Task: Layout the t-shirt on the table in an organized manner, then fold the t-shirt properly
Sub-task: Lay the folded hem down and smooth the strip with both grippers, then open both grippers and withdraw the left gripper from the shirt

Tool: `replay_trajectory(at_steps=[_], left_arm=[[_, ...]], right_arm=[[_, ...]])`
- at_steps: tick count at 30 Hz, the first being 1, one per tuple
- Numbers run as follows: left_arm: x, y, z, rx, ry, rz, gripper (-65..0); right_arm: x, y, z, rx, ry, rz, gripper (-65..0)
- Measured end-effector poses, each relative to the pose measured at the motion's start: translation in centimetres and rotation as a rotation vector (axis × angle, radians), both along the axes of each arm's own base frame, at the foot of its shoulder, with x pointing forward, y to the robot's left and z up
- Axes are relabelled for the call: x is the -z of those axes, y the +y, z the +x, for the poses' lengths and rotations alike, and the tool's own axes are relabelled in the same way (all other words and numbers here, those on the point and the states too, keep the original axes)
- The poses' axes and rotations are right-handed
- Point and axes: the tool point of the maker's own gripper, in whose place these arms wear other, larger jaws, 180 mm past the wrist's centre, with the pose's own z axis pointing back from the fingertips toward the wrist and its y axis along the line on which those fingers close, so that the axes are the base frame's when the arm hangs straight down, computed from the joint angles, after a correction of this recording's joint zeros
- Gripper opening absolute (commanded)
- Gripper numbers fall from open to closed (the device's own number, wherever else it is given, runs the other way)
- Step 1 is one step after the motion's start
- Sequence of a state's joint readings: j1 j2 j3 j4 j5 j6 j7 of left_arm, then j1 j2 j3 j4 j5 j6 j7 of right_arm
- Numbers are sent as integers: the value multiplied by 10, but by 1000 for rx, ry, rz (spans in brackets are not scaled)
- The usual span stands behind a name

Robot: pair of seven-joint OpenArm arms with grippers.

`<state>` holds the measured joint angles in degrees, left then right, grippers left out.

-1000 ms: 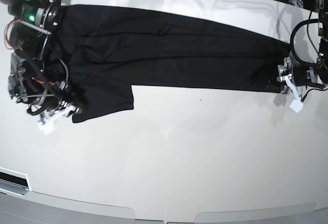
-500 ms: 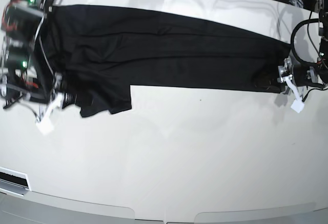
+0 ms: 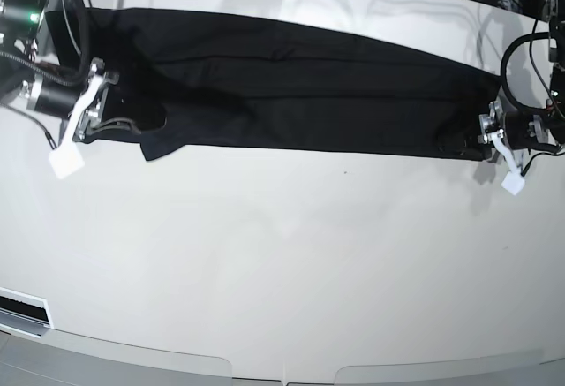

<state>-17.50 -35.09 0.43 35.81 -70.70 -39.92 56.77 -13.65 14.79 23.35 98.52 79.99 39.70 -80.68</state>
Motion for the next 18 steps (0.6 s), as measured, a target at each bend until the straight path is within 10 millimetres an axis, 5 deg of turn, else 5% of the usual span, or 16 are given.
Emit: replay_trajectory(at_steps=[11, 18], left_arm=[[-9, 2, 14, 4, -24, 13, -317], [-13, 2, 20, 3, -36, 13, -317]], right_arm=[[26, -12, -50, -20, 139, -49, -650], [31, -29, -64, -37, 178, -111, -650]])
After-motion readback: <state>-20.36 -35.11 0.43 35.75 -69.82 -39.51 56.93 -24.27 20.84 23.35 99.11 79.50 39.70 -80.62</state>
